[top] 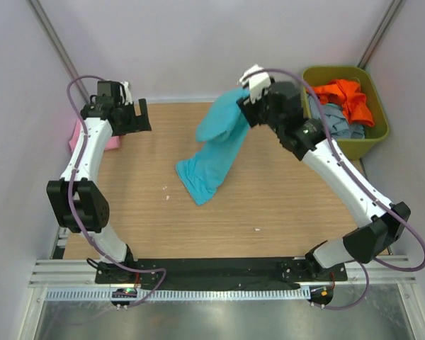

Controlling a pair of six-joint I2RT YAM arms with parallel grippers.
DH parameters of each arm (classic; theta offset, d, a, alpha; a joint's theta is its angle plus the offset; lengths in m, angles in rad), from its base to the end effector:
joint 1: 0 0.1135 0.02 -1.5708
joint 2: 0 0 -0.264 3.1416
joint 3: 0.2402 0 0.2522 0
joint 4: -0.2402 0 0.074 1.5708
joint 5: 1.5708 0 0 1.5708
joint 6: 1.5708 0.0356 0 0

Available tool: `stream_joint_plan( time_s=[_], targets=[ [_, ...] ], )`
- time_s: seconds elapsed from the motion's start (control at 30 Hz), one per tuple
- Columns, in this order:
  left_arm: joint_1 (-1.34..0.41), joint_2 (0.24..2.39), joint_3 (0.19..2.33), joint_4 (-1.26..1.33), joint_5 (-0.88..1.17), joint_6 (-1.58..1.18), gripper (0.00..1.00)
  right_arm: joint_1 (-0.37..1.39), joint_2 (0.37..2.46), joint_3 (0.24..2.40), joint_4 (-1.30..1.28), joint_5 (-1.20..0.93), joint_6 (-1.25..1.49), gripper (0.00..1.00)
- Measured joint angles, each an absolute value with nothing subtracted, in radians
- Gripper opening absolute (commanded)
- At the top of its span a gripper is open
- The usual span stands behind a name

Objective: Fold and stack the t-shirts
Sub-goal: Move the tshirt to the center of the board, then flatten the tshirt out

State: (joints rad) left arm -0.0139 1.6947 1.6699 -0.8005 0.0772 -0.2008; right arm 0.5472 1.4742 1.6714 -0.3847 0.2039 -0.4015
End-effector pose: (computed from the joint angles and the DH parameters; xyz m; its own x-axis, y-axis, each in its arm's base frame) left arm 0.3732 -0.0079 0.3489 -0.7331 -0.1887 -0.6534 -0.0817 0.9782 -0.1908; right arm 0.2855 0.1655 0.4628 -0.0138 -0.4565 -0.8896 -0.3748 0.8272 -0.4187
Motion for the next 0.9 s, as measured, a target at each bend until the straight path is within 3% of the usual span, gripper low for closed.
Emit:
stream_joint_plan(
  time_s=[0.13, 0.27, 0.5, 0.67, 0.9],
  targets=[
    [-0.019, 1.706, 1.660, -0.846, 0.182, -0.203, 0.94, 0.546, 1.437, 1.328, -0.521, 0.173, -0.269, 0.73],
    [-0.028, 1.706, 1.636, -0.863, 0.304, -0.196, 0.99, 0.541, 1.435, 1.246, -0.628, 0.105, -0.213, 0.72],
    [-0.046, 1.734, 1.565, -0.915, 0.370, -0.141, 0.98, 0.538, 1.490, 1.439, -0.609, -0.092, -0.249, 0.66],
    [-0.046, 1.753, 1.525, -0.903, 0.374, -0.131, 0.88, 0.548, 1.690, 1.636, -0.568, -0.155, -0.254, 0.64],
    [-0.025, 1.816, 1.501, -0.881, 0.429, -0.135, 0.87, 0.548, 2.013, 1.783, -0.536, -0.182, -0.241, 0.61]
  ],
)
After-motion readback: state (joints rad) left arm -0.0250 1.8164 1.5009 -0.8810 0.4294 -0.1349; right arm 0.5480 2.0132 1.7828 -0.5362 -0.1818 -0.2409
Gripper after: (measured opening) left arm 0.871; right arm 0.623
